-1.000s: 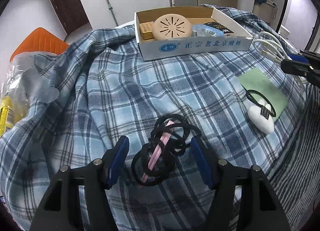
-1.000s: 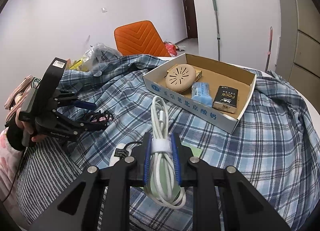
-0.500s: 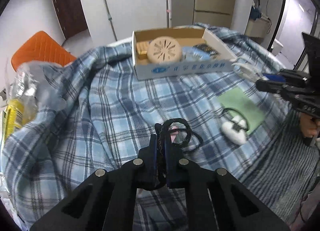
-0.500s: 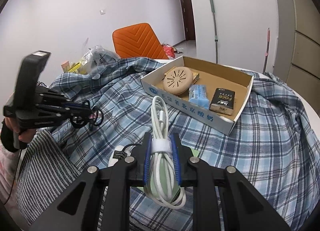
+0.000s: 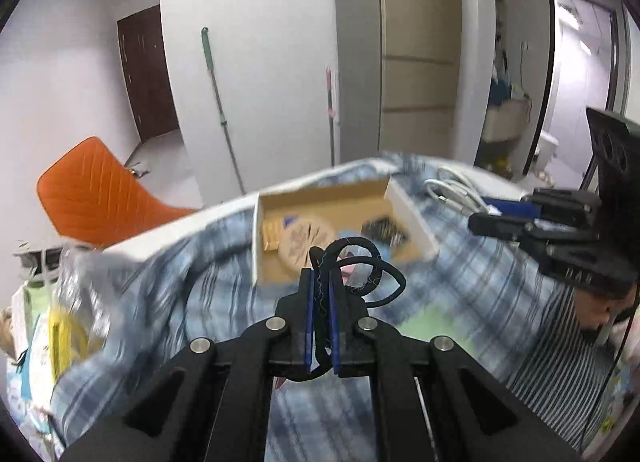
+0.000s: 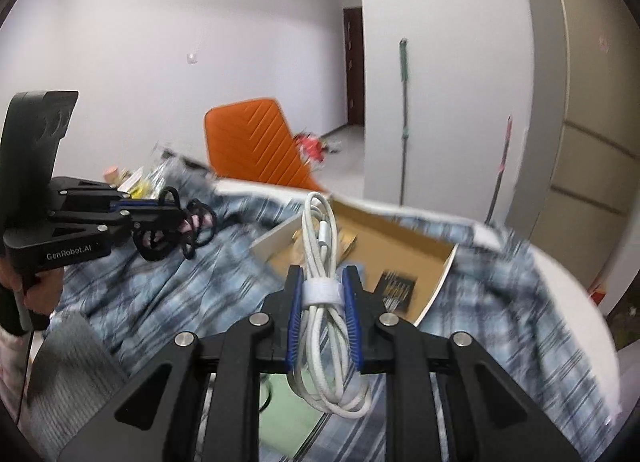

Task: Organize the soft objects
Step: 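Carry the cable and hair ties into the box and open both tools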

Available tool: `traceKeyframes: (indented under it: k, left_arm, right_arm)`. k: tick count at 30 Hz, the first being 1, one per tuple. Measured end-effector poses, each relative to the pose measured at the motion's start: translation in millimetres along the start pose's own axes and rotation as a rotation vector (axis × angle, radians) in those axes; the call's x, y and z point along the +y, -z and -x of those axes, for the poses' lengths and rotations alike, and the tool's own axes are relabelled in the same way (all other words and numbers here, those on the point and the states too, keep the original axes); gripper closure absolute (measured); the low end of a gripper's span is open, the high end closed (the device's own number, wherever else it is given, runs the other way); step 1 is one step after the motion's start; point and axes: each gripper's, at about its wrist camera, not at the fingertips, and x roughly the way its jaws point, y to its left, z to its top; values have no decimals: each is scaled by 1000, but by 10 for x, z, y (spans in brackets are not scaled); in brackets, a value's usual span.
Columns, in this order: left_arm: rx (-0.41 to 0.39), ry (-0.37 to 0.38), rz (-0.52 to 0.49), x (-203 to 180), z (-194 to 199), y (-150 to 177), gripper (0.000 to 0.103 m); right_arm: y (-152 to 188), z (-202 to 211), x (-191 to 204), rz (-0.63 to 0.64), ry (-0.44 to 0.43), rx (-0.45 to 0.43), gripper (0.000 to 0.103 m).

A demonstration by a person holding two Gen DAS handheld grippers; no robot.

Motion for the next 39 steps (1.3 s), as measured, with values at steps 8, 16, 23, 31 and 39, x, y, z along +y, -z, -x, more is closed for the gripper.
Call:
traceKeyframes:
  k: [8,16,23,31,39]
  left_arm:
    - [-34,-4,21,39,-425,-593,96]
    - [24,-37,3,61,-1103,-721,96]
    - [101,3,68,202,-1453,-540,96]
    - [140,-14,53,223,-1691,-401,96]
    - [179,-34,67,252,-1862,-275,49]
  right_arm:
    - [-435,-276,-268,-53,94,-44,84]
    - [-387,-786,-518,-89,130,20,84]
    - [-152,-1166,-634,-107,133,107,84]
    - [14,-1378,-656,-122,119,175,84]
    - [148,-1517,-658,-113,124,222,83]
